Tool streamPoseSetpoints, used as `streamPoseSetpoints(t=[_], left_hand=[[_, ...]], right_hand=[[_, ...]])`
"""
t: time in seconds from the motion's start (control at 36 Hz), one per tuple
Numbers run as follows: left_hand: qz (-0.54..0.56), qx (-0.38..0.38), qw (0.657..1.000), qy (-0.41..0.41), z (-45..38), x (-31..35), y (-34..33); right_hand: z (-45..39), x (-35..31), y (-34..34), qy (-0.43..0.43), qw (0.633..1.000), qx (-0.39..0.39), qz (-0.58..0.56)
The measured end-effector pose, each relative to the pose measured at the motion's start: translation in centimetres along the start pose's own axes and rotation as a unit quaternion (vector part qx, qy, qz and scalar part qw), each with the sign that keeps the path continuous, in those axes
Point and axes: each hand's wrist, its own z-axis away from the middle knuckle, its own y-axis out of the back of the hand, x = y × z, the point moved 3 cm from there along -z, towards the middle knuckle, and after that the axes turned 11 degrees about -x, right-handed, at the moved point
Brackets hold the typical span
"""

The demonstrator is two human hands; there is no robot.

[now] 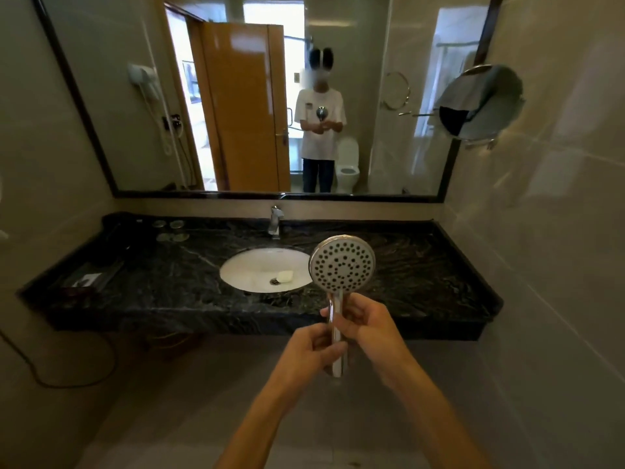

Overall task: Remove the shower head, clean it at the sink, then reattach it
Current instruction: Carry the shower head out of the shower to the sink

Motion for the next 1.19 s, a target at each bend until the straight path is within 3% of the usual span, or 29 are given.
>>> streamPoseSetpoints(t=[0.28,0.75,0.97,1.19], left_hand=[[0.055,0.021,0.997,0.042,-8.8,-1.8,8.7],[0.002,0.052,0.998,0.046,-23.1,-3.2,28.5],[0.098,0.040,0.992,0.063,-27.6,-5.0,33.7],[0.109,0.081,0.985,0.106,-32.3,-8.9,37.2]], right_hand=[[-12.7,2.2,-0.3,-0.017,0.999,-0.038,-0.031],[-37.0,4.9,-4.4,-0.017,0.999,-0.044,-0.011],[-45.1,8.1,-4.9,-0.045,0.997,-0.058,-0.026],[-51.8,13.4,-4.4,-0.092,0.990,-0.100,-0.032]])
